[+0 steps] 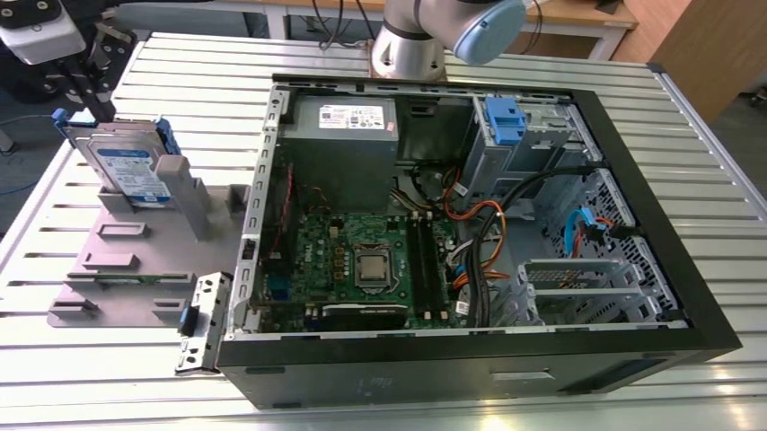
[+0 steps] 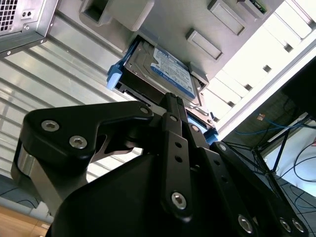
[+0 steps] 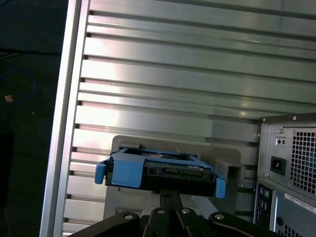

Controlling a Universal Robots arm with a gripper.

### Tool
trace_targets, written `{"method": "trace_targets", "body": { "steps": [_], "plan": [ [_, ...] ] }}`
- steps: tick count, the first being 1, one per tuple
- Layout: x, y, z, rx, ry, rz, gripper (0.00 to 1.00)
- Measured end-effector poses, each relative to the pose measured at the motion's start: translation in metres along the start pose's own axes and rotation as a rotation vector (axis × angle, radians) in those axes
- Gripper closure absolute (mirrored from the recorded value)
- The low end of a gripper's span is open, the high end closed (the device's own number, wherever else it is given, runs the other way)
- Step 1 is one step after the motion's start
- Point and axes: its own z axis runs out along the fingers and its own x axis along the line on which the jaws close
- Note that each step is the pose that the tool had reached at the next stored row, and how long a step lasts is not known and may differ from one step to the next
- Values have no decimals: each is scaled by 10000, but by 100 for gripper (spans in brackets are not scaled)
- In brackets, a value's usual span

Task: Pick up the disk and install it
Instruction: 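Pick up the disk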

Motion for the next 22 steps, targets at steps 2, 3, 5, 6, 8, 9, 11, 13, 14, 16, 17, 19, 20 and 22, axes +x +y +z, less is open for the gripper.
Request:
{"method": "trace_targets", "body": {
  "steps": [2,3,5,6,8,9,11,13,14,16,17,19,20,22],
  "plan": [
    [0,0,0,-3,6,-118,89],
    [0,0,0,-4,9,-177,89],
    [0,0,0,-8,14,-311,89],
    [0,0,0,-10,17,-382,89],
    [0,0,0,-14,24,-553,89],
    [0,0,1,-17,29,-658,89],
    [0,0,1,-23,38,-882,89],
    [0,0,0,-26,47,-1061,89],
    [0,0,0,-28,50,-1109,89],
    [0,0,0,-29,51,-1157,89],
    [0,0,0,-30,52,-1181,89],
    [0,0,0,-32,56,-1275,89],
    [0,0,0,-34,60,-1341,89],
    [0,0,0,-37,66,-1484,89]
  ]
}}
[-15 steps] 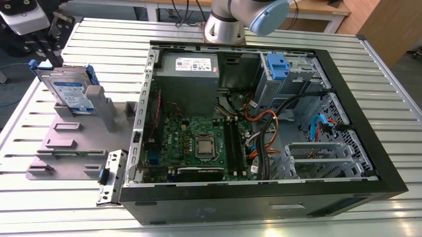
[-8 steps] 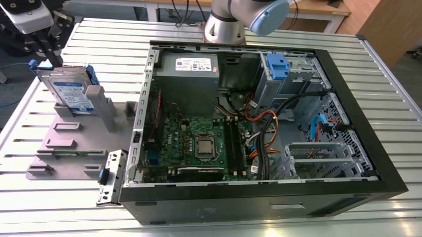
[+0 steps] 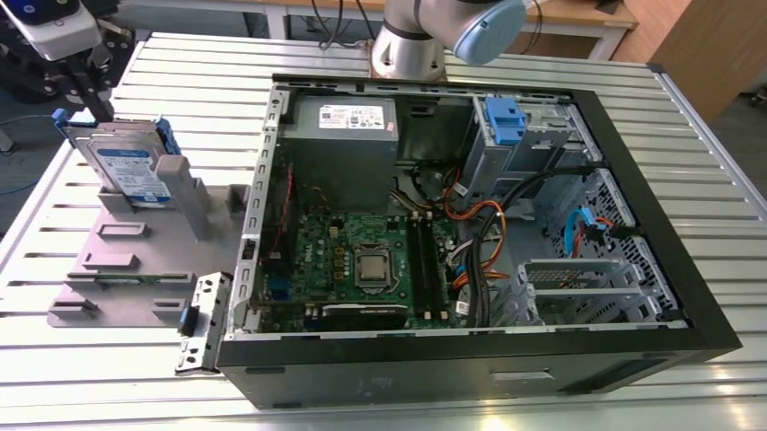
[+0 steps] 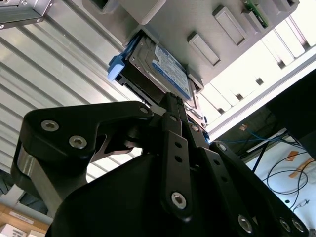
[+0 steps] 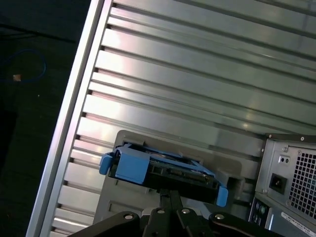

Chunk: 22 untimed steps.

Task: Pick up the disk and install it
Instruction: 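Pick up the disk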

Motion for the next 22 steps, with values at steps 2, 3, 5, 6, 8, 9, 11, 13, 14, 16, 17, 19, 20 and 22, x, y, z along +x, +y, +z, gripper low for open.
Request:
{"method": "trace_targets", "body": {
  "steps": [2,3,5,6,8,9,11,13,14,16,17,19,20,22],
  "plan": [
    [0,0,0,-3,6,-135,89],
    [0,0,0,-5,9,-194,89],
    [0,0,0,-8,13,-297,89],
    [0,0,0,-9,15,-350,89],
    [0,0,0,-12,21,-474,89],
    [0,0,0,-14,24,-550,89],
    [0,0,0,-17,30,-694,89],
    [0,0,0,-22,37,-846,89],
    [0,0,0,-23,40,-922,89],
    [0,0,0,-27,47,-1070,89],
    [0,0,0,-29,51,-1148,89],
    [0,0,0,-32,57,-1291,89],
    [0,0,0,-34,60,-1361,89],
    [0,0,0,-38,67,-1508,89]
  ]
}}
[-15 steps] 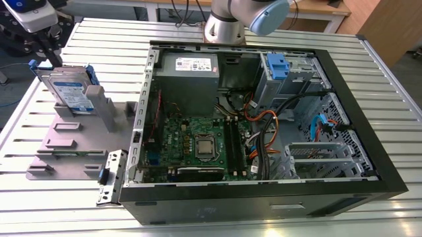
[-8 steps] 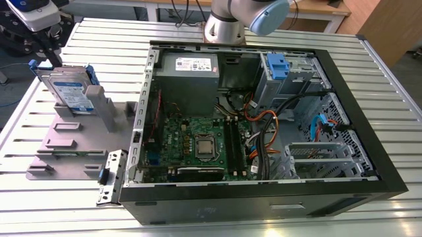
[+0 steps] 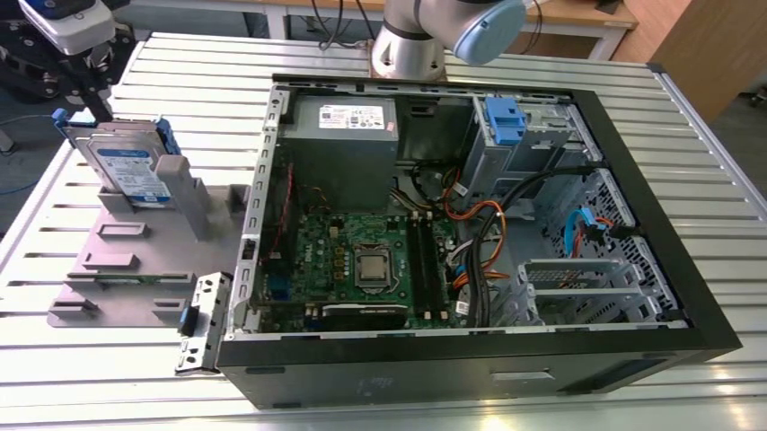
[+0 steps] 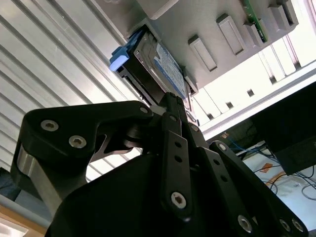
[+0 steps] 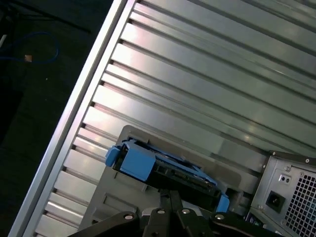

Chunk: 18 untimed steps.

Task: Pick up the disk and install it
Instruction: 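Pick up the disk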

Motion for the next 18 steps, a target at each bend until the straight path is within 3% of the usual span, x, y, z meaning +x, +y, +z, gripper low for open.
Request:
{"method": "trace_targets", "body": {
  "steps": [14,18],
  "plan": [
    [0,0,0,-32,57,-1301,89],
    [0,0,0,-37,66,-1480,89]
  ]
}}
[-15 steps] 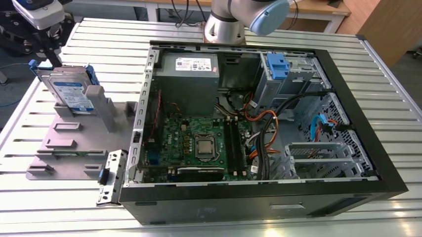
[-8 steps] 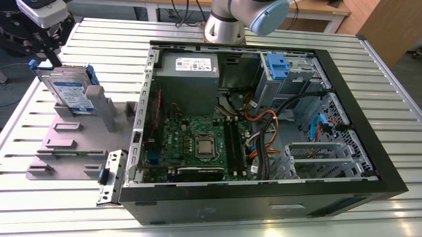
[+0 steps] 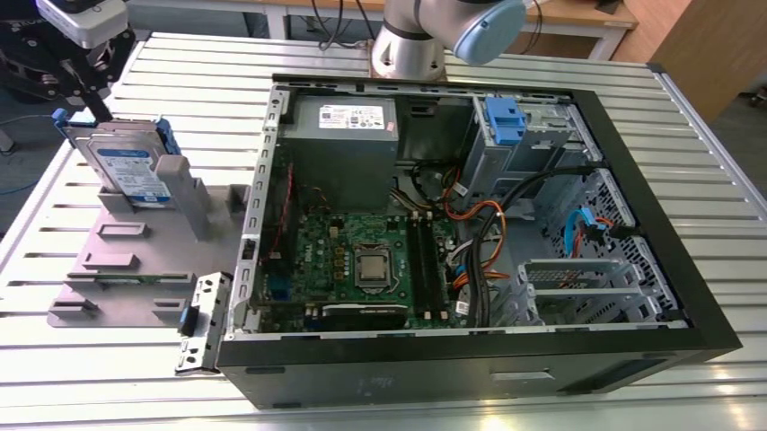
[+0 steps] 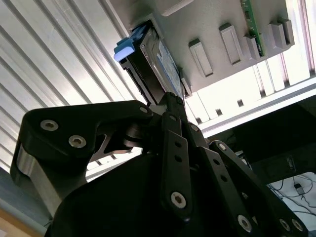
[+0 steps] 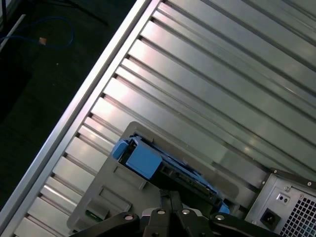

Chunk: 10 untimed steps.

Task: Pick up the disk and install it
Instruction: 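Pick up the disk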

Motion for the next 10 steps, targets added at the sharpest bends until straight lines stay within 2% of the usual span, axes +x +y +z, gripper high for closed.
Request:
{"method": "trace_targets", "body": {
  "steps": [10],
  "plan": [
    [0,0,0,0,0,-4,89]
  ]
}}
